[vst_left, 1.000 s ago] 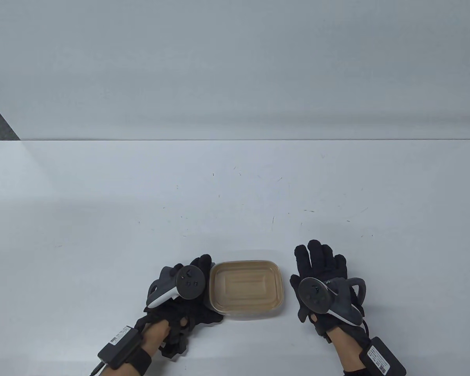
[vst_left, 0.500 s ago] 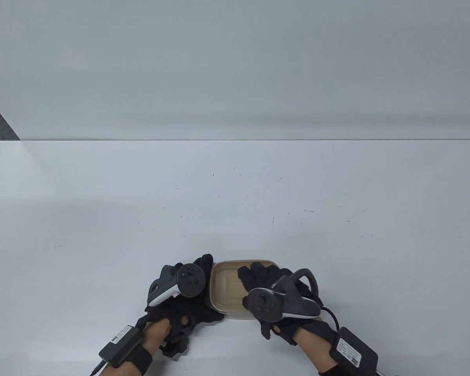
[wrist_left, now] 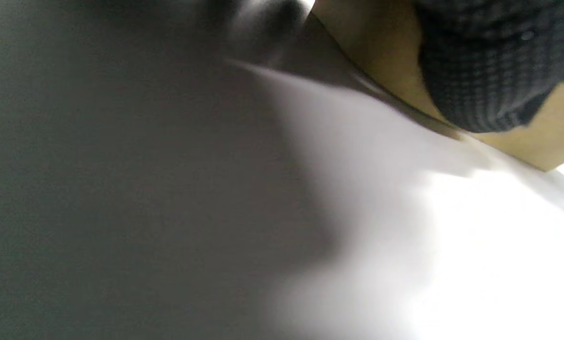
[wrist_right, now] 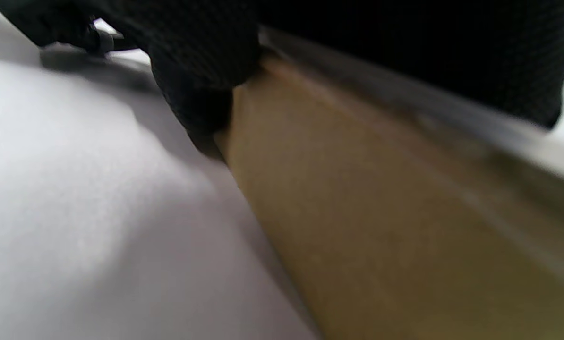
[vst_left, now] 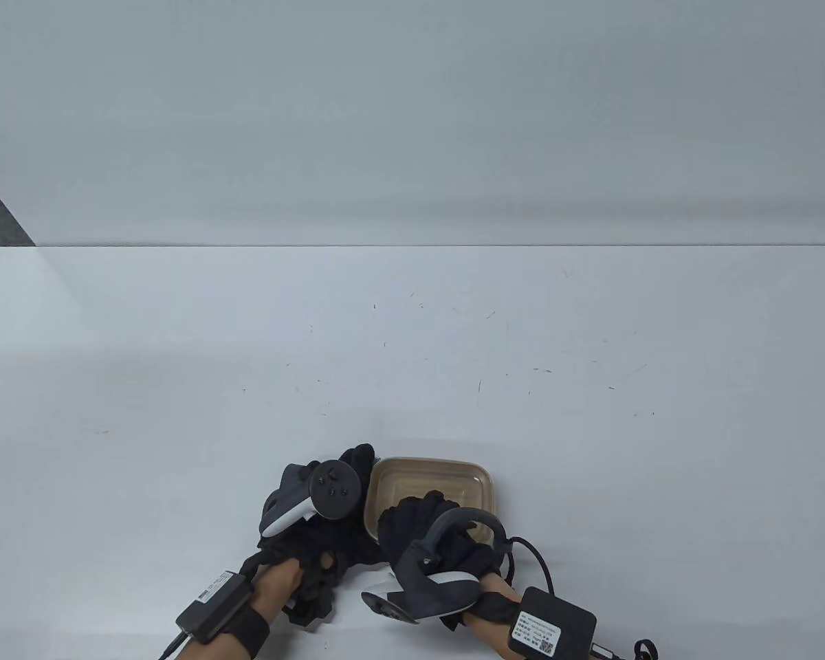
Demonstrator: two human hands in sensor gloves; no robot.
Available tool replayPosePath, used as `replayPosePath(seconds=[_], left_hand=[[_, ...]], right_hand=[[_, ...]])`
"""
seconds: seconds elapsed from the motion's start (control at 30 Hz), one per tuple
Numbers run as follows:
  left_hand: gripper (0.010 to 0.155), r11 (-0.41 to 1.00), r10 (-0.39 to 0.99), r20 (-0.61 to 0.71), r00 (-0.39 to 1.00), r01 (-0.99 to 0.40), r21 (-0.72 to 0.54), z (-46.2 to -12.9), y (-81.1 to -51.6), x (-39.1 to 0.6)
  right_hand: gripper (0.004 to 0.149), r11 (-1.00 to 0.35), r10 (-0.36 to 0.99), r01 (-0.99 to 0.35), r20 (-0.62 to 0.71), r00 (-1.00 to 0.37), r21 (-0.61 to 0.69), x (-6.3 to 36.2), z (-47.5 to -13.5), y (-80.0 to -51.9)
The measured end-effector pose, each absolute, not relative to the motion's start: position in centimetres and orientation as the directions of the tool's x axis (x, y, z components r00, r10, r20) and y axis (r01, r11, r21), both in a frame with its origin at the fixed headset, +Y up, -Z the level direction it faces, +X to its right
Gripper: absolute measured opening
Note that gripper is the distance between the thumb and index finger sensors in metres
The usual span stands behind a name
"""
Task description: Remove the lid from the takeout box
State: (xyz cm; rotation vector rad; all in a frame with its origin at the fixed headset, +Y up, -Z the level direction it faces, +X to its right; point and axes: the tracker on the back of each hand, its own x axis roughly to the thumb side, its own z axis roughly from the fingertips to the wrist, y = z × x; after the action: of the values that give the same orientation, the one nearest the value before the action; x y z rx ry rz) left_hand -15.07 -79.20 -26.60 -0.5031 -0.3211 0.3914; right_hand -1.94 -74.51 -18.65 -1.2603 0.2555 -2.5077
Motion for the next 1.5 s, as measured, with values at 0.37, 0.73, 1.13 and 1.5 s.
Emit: replayPosePath(seconds=[0.37,0.73,1.13,1.5], left_hand=[[0.141,0.791,0.455,0.171,0.874,-0.308,-0.529,-26.9,-79.3,-15.3],[0.14,0.779,0.468,0.166,0.868,-0.316,-0.542,-27.0,-79.3,-15.4],[0.139,0.78,0.463,0.168,0.87,-0.31,-0.543,-27.1,-79.4,-15.4],[0.139,0.779,0.464,0.169,0.869,-0.311,-0.545,-27.1,-79.4,-15.3]], right_hand=[[0.042,-0.969,0.024,-0.195,0.727,-0.686,-0.152,1.6,-20.8,-71.8],[0.042,-0.597,0.648,-0.802,0.577,-0.497,-0.021,10.9,-23.1,-68.9],[0.044,-0.451,0.846,-0.866,0.204,-0.492,-0.215,20.4,-26.7,-66.0],[0.046,-0.428,0.861,-0.898,-0.348,-0.372,-0.099,25.9,-30.7,-74.6]])
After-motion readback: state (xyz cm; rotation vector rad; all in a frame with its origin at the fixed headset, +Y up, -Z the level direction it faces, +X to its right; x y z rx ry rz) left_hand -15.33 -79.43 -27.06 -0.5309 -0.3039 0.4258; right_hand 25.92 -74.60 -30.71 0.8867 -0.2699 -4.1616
